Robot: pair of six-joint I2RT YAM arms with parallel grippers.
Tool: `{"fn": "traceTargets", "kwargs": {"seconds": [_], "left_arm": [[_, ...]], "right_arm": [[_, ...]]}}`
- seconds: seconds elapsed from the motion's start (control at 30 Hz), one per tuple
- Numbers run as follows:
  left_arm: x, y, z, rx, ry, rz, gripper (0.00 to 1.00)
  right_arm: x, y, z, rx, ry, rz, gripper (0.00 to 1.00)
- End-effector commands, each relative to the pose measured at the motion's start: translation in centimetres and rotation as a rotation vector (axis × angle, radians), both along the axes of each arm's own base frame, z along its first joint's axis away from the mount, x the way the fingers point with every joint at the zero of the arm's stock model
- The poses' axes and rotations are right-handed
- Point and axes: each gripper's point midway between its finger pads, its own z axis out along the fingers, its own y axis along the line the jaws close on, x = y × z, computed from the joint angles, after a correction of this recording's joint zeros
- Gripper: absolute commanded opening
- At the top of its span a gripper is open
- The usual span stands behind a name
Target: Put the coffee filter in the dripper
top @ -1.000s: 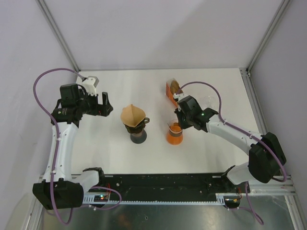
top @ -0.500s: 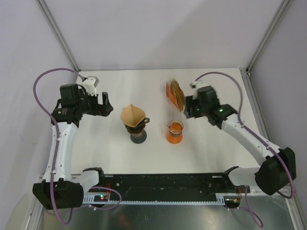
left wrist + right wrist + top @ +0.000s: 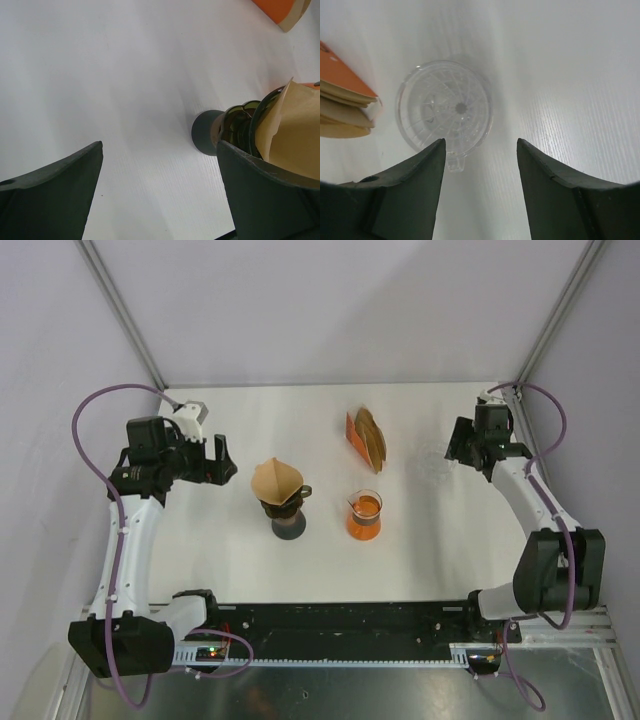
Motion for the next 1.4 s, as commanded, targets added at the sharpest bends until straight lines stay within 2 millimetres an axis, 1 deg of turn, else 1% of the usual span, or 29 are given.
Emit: {"fn": "traceTargets", "kwargs": {"seconds": [0.0, 0.13, 0.2, 0.3, 0.37, 0.47, 0.6, 0.73, 0.97, 1.07, 1.17, 1.3, 1.37], "left_arm": [[0.0, 0.2, 0.8, 0.014, -0.042, -0.015, 1.00], [0.1, 0.2, 0.6, 0.014, -0.035, -0.016, 1.00], [0.2, 0.1, 0.4, 0.013, -0.029, -0.019, 1.00], [0.4, 0.1, 0.4, 0.011, -0.027, -0.022, 1.00], [0.4, 0.1, 0.5, 0.011, -0.028, -0.023, 1.00], [0.4, 0.1, 0.5, 0.012, -0.029, -0.023, 1.00], [0.3, 0.2, 0.5, 0.015, -0.030, -0.020, 1.00], [0.3, 0.3, 0.6, 0.019, -0.035, -0.017, 1.00], [0.4, 0.1, 0.8, 0.014, -0.037, -0.023, 1.00], [0.5, 0.0, 0.8, 0.009, -0.036, -0.026, 1.00], [0.5, 0.0, 0.9, 0.008, -0.038, -0.025, 1.00], [0.4, 0.1, 1.0, 0.011, -0.039, -0.021, 1.00], [0.5, 0.1, 1.0, 0.012, -0.038, -0.020, 1.00]], "right_arm": [[1.5, 0.4, 0.4, 0.039, -0.034, -0.002, 0.62], [0.0, 1.9, 0.5, -0.026, -0.048, 0.075, 0.63], [-0.8, 2.3, 0.0, -0.038, -0.033, 0.095, 0.63], [-2.0, 2.6, -1.9, -0.040, 0.015, 0.108, 0.62], [-2.3, 3.0, -3.3, -0.038, 0.037, 0.121, 0.60], [-2.2, 4.0, -4.9, -0.057, 0.059, 0.162, 0.57], [-1.3, 4.9, -5.5, -0.121, 0.043, 0.190, 0.54], [-0.6, 4.6, -6.2, -0.147, 0.043, 0.168, 0.49], [-0.5, 3.5, -7.8, -0.197, 0.083, 0.119, 0.44], [-0.1, 3.8, -8.4, -0.195, 0.085, 0.146, 0.39], [0.4, 3.7, -8.7, -0.203, 0.079, 0.155, 0.33], [1.0, 3.2, -8.6, -0.198, 0.067, 0.157, 0.13], [1.0, 2.8, -8.2, -0.197, 0.063, 0.153, 0.05]]}}
